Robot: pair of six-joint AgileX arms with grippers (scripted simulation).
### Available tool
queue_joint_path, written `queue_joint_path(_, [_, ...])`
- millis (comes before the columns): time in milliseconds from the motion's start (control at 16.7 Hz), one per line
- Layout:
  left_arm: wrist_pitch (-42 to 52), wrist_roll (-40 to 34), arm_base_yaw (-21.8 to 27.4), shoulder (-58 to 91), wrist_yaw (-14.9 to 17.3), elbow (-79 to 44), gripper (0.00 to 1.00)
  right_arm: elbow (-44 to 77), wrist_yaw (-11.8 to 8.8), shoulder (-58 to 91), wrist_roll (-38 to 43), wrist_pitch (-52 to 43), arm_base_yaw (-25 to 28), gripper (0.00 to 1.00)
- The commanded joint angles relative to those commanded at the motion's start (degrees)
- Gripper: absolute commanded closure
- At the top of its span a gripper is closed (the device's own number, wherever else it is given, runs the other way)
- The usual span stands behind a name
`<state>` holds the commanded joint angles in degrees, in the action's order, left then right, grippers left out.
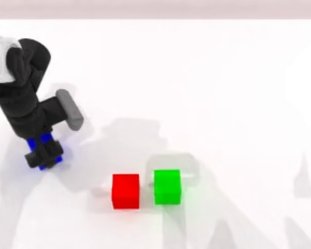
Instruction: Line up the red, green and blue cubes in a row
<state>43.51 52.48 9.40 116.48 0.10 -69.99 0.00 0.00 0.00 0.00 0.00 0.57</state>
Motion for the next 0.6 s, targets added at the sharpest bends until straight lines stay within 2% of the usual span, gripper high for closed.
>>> queue_joint_path(420, [0.0,0.0,0.0,0.0,0.0,0.0,1.0,0.0,0.0,0.0,0.0,0.0,0.0,0.0])
queue_joint_path(600, [2.7,-0.7,0.1,-2.4,0.9,-1.2,1.0,0.0,0.0,0.0,0.0,0.0,0.0,0.0])
